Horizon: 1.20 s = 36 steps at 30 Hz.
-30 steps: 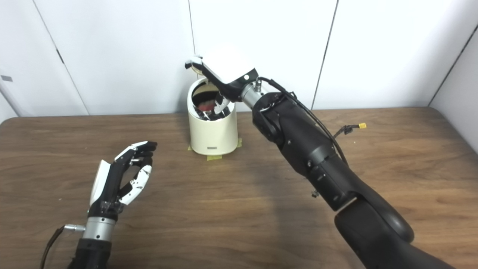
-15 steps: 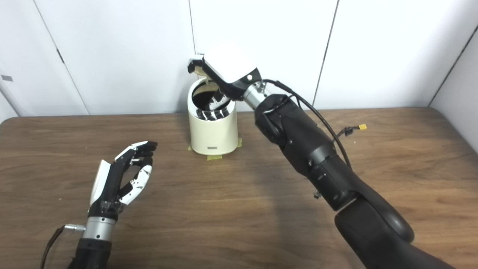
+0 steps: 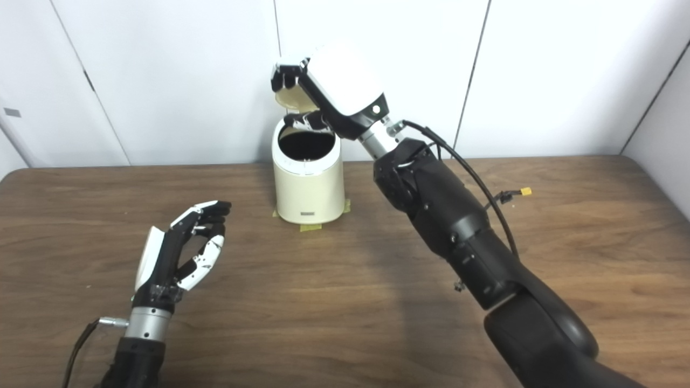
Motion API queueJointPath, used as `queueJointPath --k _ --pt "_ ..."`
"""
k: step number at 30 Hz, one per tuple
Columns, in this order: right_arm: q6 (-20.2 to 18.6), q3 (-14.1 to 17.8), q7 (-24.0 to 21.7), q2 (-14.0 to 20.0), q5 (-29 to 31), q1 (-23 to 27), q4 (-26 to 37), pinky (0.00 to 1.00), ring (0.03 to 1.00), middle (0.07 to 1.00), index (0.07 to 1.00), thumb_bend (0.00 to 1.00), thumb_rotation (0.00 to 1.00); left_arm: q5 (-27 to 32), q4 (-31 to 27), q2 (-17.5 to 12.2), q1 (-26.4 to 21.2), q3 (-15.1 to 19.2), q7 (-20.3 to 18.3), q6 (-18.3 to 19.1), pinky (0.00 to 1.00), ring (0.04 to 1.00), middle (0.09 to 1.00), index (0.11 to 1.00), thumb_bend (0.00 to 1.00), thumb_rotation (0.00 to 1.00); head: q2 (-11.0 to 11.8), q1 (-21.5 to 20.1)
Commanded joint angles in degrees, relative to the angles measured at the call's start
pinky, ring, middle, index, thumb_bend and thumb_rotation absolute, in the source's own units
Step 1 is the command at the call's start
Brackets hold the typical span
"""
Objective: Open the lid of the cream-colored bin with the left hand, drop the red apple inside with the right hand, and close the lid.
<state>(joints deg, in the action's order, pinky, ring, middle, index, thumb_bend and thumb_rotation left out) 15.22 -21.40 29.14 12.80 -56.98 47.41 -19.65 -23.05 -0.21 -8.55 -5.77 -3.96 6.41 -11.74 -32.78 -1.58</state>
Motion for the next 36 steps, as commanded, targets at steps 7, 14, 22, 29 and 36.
queueJointPath --k 7,14,22,29,36 --pt "-1.51 9.25 -8.08 1.39 14.97 -12.11 12.28 0.24 0.311 0.466 0.483 0.52 0.0 -0.33 1.66 0.2 0.13 -0.37 1.08 -2.22 0.61 0.71 0.739 0.743 0.24 0.56 -0.06 -0.22" --pt "4.31 13.6 -10.28 2.13 25.1 -22.88 11.96 0.39 0.475 0.495 0.479 0.52 0.0 -0.13 1.86 -0.23 0.12 -0.19 1.02 -2.32 0.61 0.712 0.74 0.741 0.25 0.56 -0.14 -0.41" --pt "4.54 16.13 -11.0 1.03 28.69 -31.05 11.96 0.56 0.69 0.711 0.497 0.48 0.15 -0.09 2.07 -0.22 0.06 0.01 1.36 -2.47 0.61 0.712 0.739 0.741 0.25 0.56 -0.25 -0.23" --pt "2.65 17.2 -11.53 -0.71 28.52 -35.27 11.86 0.61 0.717 0.741 0.737 0.29 0.62 -0.48 2.11 -0.5 0.1 0.07 1.68 -2.92 0.61 0.713 0.739 0.742 0.24 0.48 -0.34 -0.15" --pt "5.89 17.76 -9.56 -1.13 28.29 -34.49 7.28 0.6 0.717 0.736 0.73 0.25 0.51 -0.79 2.81 -0.8 -0.19 0.25 2.12 -2.99 0.61 0.71 0.735 0.738 0.24 0.47 -0.19 -0.04"
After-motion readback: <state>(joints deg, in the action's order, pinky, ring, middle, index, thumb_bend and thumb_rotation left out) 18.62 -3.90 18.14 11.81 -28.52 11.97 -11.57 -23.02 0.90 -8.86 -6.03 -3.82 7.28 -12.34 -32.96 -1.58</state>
